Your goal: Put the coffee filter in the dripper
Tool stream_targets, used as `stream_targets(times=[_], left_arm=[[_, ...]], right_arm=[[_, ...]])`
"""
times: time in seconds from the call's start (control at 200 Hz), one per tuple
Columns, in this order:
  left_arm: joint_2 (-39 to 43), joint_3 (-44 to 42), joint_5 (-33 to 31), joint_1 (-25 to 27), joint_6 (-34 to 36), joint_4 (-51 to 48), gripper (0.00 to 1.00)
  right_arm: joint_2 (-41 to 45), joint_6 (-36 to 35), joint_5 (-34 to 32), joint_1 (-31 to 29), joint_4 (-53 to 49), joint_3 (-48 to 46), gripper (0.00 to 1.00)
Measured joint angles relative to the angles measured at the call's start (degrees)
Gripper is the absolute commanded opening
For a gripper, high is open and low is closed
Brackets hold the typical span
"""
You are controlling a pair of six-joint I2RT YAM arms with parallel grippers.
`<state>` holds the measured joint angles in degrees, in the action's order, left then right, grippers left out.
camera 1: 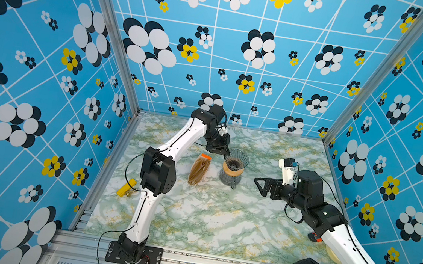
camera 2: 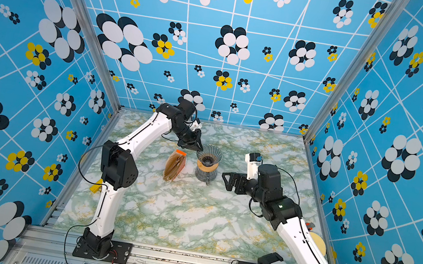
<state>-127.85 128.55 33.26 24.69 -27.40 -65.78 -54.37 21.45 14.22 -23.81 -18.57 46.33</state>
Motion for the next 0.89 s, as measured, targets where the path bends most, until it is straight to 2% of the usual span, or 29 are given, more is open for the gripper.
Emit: stream_targets(times=[0.075, 0.57, 0.585, 0.725, 0.895], left_arm=[[0.00, 0.00, 0.00, -0.15, 0.00, 0.00, 0.17], [0.44, -0.02, -0.46, -0.35, 1.09, 0.07, 0.42], [0.48, -0.02, -0.61, -0.35, 1.05, -0.02, 0.47], [2.99, -0.31, -2.16, -0.37, 2.27, -0.66, 0.64], [9.25, -2.05, -3.76, -0.37, 3.74, -0.39, 0.89]], right_arm=[[0.00, 0.00, 0.00, 0.00, 0.00, 0.00, 0.98], [-0.02, -0.02, -0.02, 0.00, -0.15, 0.00, 0.98], [-0.02, -0.02, -0.02, 0.02, -0.20, 0.00, 0.98], [-0.02, -0.02, -0.02, 0.02, -0.50, 0.00, 0.98], [0.74, 0.00, -0.39, 0.00, -1.07, 0.00, 0.98]])
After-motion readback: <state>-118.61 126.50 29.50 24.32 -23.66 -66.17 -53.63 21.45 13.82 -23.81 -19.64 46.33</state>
